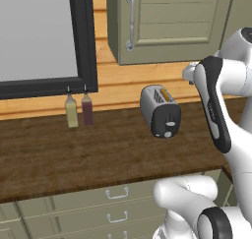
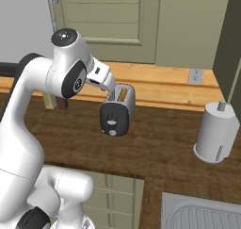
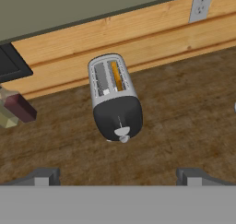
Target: Start the toaster. Once the lever pops up, take the bread to the plate on the dining counter.
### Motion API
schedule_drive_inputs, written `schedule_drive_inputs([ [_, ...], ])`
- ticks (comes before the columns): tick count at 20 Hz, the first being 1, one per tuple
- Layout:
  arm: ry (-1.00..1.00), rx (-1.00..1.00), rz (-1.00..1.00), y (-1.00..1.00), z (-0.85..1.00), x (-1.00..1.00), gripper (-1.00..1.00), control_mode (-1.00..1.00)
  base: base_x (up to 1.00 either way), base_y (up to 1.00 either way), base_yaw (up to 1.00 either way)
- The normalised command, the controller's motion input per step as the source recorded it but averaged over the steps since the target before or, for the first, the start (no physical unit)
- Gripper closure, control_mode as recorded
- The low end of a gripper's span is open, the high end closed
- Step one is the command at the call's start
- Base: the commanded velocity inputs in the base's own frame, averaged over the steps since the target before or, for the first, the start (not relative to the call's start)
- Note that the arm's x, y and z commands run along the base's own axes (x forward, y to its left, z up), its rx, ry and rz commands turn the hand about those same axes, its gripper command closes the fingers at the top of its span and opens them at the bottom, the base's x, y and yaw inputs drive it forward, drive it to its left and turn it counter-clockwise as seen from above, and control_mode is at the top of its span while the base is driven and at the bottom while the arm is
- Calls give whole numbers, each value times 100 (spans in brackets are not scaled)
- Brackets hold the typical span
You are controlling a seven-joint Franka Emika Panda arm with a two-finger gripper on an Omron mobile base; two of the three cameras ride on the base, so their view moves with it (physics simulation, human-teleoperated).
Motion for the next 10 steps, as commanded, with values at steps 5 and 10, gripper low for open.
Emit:
schedule_drive_inputs([
  [5, 0, 0, 0, 0, 0, 0, -100, -100, 0, 0, 0],
  [10, 0, 0, 0, 0, 0, 0, -100, -100, 0, 0, 0],
])
